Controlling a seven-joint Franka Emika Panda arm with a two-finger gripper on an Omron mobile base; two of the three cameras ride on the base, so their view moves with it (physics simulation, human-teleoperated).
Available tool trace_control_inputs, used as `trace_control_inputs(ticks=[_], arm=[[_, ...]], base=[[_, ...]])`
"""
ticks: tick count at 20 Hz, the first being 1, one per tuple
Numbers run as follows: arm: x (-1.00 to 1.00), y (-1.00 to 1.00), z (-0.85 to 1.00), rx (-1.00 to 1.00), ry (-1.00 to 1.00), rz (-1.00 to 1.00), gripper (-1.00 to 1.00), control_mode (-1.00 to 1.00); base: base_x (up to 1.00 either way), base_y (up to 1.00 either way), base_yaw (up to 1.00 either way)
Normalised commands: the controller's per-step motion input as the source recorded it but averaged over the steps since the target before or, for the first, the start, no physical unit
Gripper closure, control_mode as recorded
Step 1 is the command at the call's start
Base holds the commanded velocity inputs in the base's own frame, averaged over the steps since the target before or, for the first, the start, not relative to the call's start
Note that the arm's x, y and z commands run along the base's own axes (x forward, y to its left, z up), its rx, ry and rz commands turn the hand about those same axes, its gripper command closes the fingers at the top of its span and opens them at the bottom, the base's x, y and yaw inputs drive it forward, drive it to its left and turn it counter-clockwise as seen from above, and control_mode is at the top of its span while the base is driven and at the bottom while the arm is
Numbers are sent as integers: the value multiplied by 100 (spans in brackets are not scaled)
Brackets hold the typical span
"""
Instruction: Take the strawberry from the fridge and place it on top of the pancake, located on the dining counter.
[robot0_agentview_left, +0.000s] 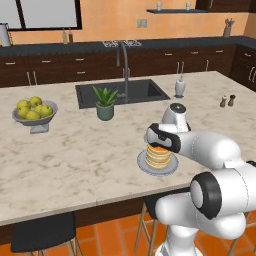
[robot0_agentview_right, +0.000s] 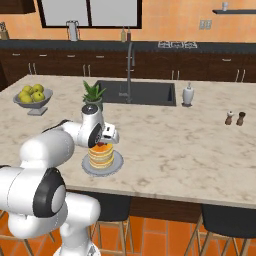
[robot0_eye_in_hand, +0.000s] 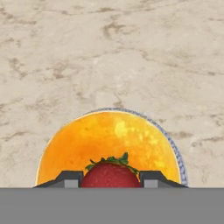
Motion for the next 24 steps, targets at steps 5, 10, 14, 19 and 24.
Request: trace_control_inputs(ticks=[5, 10, 14, 19, 24], arm=[[0, 0, 0, 0, 0, 0, -100, -100], [0, 0, 1, 0, 0, 0, -100, -100], [0, 6, 18, -3, 0, 0, -100, -100], [-14, 12, 83, -8, -1, -7, -100, -100], [-81, -7, 94, 0, -6, -8, -100, -100]], base=[[0, 0, 0], [0, 0, 0], [0, 0, 0], [0, 0, 0], [0, 0, 0]])
